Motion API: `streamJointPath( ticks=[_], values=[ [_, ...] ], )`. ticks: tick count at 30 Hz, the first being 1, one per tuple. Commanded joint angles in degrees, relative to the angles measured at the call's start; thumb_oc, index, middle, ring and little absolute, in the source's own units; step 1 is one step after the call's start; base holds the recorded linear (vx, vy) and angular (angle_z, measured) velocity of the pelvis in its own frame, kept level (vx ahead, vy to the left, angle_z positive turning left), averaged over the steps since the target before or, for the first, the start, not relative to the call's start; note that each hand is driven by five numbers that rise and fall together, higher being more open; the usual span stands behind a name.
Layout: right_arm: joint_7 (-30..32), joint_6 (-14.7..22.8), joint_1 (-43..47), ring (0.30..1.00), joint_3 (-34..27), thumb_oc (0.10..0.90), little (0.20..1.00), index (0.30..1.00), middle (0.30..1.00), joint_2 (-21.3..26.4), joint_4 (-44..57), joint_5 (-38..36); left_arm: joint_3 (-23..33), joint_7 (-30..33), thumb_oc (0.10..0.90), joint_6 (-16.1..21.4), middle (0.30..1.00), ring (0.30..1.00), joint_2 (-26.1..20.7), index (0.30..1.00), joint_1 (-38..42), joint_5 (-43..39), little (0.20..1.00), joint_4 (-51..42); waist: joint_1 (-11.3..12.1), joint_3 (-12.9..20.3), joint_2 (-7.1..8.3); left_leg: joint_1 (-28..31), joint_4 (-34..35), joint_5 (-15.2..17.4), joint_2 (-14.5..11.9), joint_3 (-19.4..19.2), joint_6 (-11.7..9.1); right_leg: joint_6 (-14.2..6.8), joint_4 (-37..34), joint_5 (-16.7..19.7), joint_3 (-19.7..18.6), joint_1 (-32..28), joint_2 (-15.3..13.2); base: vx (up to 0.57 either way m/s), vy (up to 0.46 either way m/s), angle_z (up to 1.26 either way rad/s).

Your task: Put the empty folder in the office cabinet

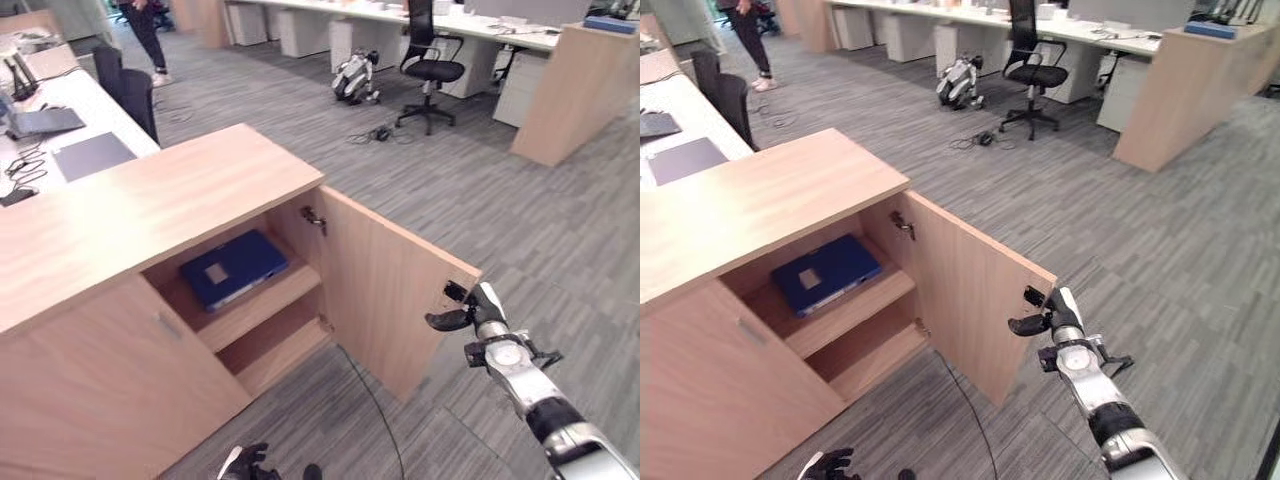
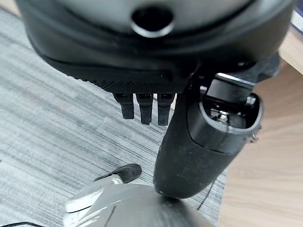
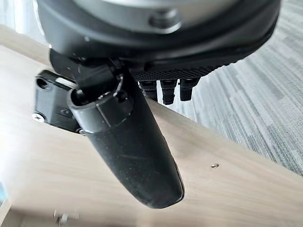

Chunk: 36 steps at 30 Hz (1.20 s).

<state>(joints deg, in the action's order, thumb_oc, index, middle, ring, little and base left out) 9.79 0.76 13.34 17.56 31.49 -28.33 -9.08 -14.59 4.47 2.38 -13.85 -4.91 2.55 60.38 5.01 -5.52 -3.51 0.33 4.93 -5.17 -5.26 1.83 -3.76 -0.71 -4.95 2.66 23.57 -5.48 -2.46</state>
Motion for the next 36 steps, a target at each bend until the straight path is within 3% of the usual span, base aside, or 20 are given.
streamJointPath(
  ticks=[1, 3, 4, 5, 7, 9, 12, 13, 14, 16, 17, 18, 19, 22, 23, 25, 28, 32, 36],
  values=[
    [-6.24, 6.34, 6.94, 0.9, 2.89, 0.8, 0.9, 0.9, 0.9, -2.07, 7.01, 4.41, -2.16, 0.13, 0.8, 1.29, 0.9, 0.9, -0.51, 0.9, 4.8, 0.54, 0.9, -1.34, 3.24, -2.09, 1.63, 0.28, -0.71, 1.84, -1.37, 0.05, -5.15, -7.78, -0.03, -5.02, -2.39, -1.85, -6.68, -0.1, -0.067, 0.35],
    [-9.66, 7.45, 2.67, 0.9, 3.46, 0.8, 0.9, 0.9, 0.9, 0.99, 12.9, 5.66, -0.93, -0.14, 0.8, 1.49, 0.9, 0.9, -0.97, 0.9, 3.87, 1.38, 0.9, -3.22, 3.77, -3.55, 1.63, -1.45, -2.2, 1.37, -1.79, -0.32, -5.58, -7.87, -0.03, -4.95, -1.04, -1.76, -7.08, -0.14, -0.042, 0.21],
    [-11.6, 8.05, 1.09, 0.9, 3.49, 0.8, 0.9, 0.9, 0.9, 2.92, 15.28, 5.49, -0.64, -0.07, 0.8, 1.6, 0.9, 0.9, -0.81, 0.9, 3.92, 2.1, 0.9, -3.64, 3.61, -5.05, 2.02, -3.76, -5.27, 1.1, -2.82, -3.61, -6.56, -8.07, 0.04, -5.21, 1.0, -2.1, -8.06, -0.17, 0.043, 0.38],
    [-13.26, 8.3, 0.27, 0.9, 3.87, 0.8, 0.9, 0.9, 0.9, 4.1, 17.25, 4.78, -0.87, -0.51, 0.8, 1.6, 0.9, 0.9, -0.74, 0.9, 4.01, 2.7, 0.9, -5.05, 2.95, -5.73, 2.55, -5.57, -7.84, 0.85, -4.17, -8.2, -6.16, -8.27, 0.14, -4.94, 2.7, -1.75, -9.14, -0.25, 0.059, 0.51],
    [-17.81, 8.43, -1.25, 0.9, 6.14, 0.8, 0.9, 0.9, 0.9, 5.7, 20.14, 3.05, -1.04, -2.14, 0.8, 1.44, 0.9, 0.9, -1.31, 0.9, 3.67, 5.2, 0.9, -6.92, 0.96, -5.65, 3.56, -5.38, -11.48, 1.16, -9.43, -23.7, -5.06, -8.46, 0.49, -4.53, 7.02, -0.85, -10.37, -0.2, 0.012, 0.84],
    [-21.26, 8.13, -2.51, 0.9, 7.74, 0.8, 0.9, 0.9, 0.9, 7.55, 23.71, 2.62, -1.24, -3.84, 0.8, 1.44, 0.9, 0.9, -3.03, 0.9, 2.04, 7.8, 0.9, -8.89, 0.97, -5.16, 4.07, -4.8, -15.6, 2.67, -11.76, -27.65, -5.76, -7.92, 0.57, -5.84, 8.09, -1.89, -10.37, -0.06, -0.016, 1.5],
    [-25.14, 7.04, -1.42, 0.9, 9.03, 0.8, 0.9, 0.9, 0.9, 8.57, 28.07, -1.25, -1.93, -5.78, 0.8, 2.08, 0.9, 0.9, -4.3, 0.9, -0.73, 11.28, 0.9, -10.65, 1.28, -4.5, 3.46, -5.4, -15.92, 3.65, -11.11, -26.81, -5.94, -7.93, 0.94, -5.12, 11.45, -3.58, -11.65, -0.01, 0.143, 0.98],
    [-25.42, 6.92, -1.07, 0.9, 9.47, 0.8, 0.9, 0.9, 0.9, 7.57, 28.8, -2.41, -1.77, -6.08, 0.8, 1.92, 0.9, 0.9, -4.56, 0.9, -1.35, 11.98, 0.9, -11.3, 1.76, -4.31, 3.36, -4.91, -14.15, 3.72, -10.12, -26.32, -5.46, -8.07, 1.48, -4.83, 12.04, -3.94, -11.99, 0.04, 0.207, 1.02],
    [-24.34, 7.17, 0.79, 0.9, 10.14, 0.8, 0.9, 0.9, 0.9, 4.23, 29.21, -3.68, -0.93, -5.36, 0.8, 1.41, 0.9, 0.9, -5.15, 0.9, -1.96, 12.37, 0.9, -11.99, 3.87, -3.6, 3.7, -4.12, -10.92, 3.81, -7.87, -24.91, -4.4, -8.55, 3.51, -4.88, 13.28, -4.32, -12.62, 0.03, 0.144, 0.95],
    [-23.81, 7.08, 1.44, 0.9, 10.35, 0.8, 0.9, 0.9, 0.9, 2.26, 29.37, -3.94, -0.46, -5.54, 0.8, 1.09, 0.9, 0.9, -5.69, 0.9, -2.26, 12.36, 0.9, -12.85, 4.52, -3.41, 4.18, -3.97, -9.65, 3.86, -6.59, -23.79, -3.53, -8.69, 5.41, -5.42, 14.02, -4.29, -13.59, 0.06, 0.103, 0.86],
    [-22.89, 7.43, 3.51, 0.9, 10.73, 0.8, 0.9, 0.9, 0.9, -0.85, 30.55, -4.5, -0.01, -5.14, 0.8, 1.05, 0.9, 0.9, -6.66, 0.9, -2.6, 12.7, 0.9, -14.61, 6.97, -3.28, 4.31, -3.66, -8.11, 4.61, -4.57, -21.49, -1.99, -8.76, 9.73, -6.18, 15.28, -3.75, -15.17, 0.11, 0.138, 1.31],
    [-22.39, 7.49, 5.25, 0.9, 11.53, 0.8, 0.9, 0.9, 0.9, -2.73, 30.56, -4.14, 0.13, -4.79, 0.8, 1.09, 0.9, 0.9, -7.18, 0.9, -3.01, 13.0, 0.9, -15.72, 8.02, -3.47, 4.3, -3.18, -7.35, 5.14, -3.57, -20.32, -1.02, -9.0, 13.42, -5.97, 16.06, -2.77, -16.87, 0.08, 0.124, 1.22],
    [-22.3, 7.52, 5.51, 0.9, 11.64, 0.8, 0.9, 0.9, 0.9, -3.0, 30.31, -4.05, 0.27, -4.81, 0.8, 1.01, 0.9, 0.9, -7.33, 0.9, -3.09, 13.02, 0.9, -15.92, 7.83, -3.57, 4.56, -3.14, -7.22, 5.21, -3.25, -20.24, -0.8, -9.25, 14.22, -6.21, 16.05, -2.54, -17.42, 0.06, 0.095, 1.11],
    [-20.15, 7.65, 9.65, 0.9, 13.41, 0.8, 0.9, 0.9, 0.9, -7.58, 30.42, -3.28, 0.84, -3.27, 0.8, 0.71, 0.9, 0.9, -8.48, 0.9, -3.92, 13.19, 0.9, -18.79, 10.6, -4.59, 3.98, -1.76, -5.22, 5.87, -0.94, -17.2, 1.2, -11.96, 24.59, -3.27, 15.28, -0.02, -21.92, 0.04, 0.076, 0.9],
    [-19.3, 7.93, 10.14, 0.9, 13.35, 0.8, 0.9, 0.9, 0.9, -8.26, 30.65, -3.19, 1.05, -2.94, 0.8, 0.57, 0.9, 0.9, -9.25, 0.9, -3.86, 13.28, 0.9, -19.6, 11.2, -4.99, 4.02, -2.34, -4.85, 4.69, -0.4, -17.03, 2.11, -12.07, 25.92, -2.13, 15.03, 0.86, -22.52, -0.03, -0.006, 0.79],
    [-18.87, 8.46, 10.63, 0.9, 13.63, 0.8, 0.9, 0.9, 0.9, -9.53, 33.28, -4.65, 0.06, -2.98, 0.8, 1.35, 0.9, 0.9, -10.57, 0.9, -3.36, 13.29, 0.9, -18.94, 10.62, -5.24, 3.78, -1.97, -3.2, 4.16, 0.37, -12.6, 2.1, -11.86, 25.41, -4.48, 7.16, 2.96, -18.35, 0.04, -0.042, 0.53],
    [-18.71, 8.75, 13.88, 0.9, 15.94, 0.8, 0.9, 0.9, 0.9, -10.61, 36.36, -6.4, -1.78, 0.73, 0.8, 0.71, 0.9, 0.9, -7.82, 0.9, 1.03, 13.05, 0.9, -8.07, 9.1, -5.41, 3.64, -1.94, -2.98, 4.05, 0.96, -7.87, 1.35, -10.07, 19.38, -9.41, -2.18, 4.99, -11.97, 0.11, -0.093, 0.73],
    [-18.49, 8.63, 12.12, 0.9, 15.51, 0.8, 0.9, 0.9, 0.9, -8.25, 35.77, -5.65, -2.79, 1.19, 0.8, 0.59, 0.9, 0.9, -5.19, 0.9, 3.74, 14.7, 0.9, 0.91, 7.14, -5.15, 4.39, -1.33, -2.95, 4.48, 1.79, -4.08, 0.49, -9.97, 12.08, -6.83, -7.22, 5.21, -10.32, 0.09, -0.117, 0.58],
    [-16.99, 7.43, 0.22, 0.9, 11.65, 0.8, 0.9, 0.9, 0.9, -4.97, 25.66, 0.63, -2.19, 0.52, 0.8, 0.22, 0.9, 0.9, -2.97, 0.9, 2.72, 16.57, 0.9, 5.77, 5.21, -3.73, 4.64, -0.47, -2.53, 4.78, 2.1, -4.57, 0.23, -9.73, 7.25, -6.32, -6.23, 1.5, -9.77, 0.04, -0.046, 0.13]
  ],
)
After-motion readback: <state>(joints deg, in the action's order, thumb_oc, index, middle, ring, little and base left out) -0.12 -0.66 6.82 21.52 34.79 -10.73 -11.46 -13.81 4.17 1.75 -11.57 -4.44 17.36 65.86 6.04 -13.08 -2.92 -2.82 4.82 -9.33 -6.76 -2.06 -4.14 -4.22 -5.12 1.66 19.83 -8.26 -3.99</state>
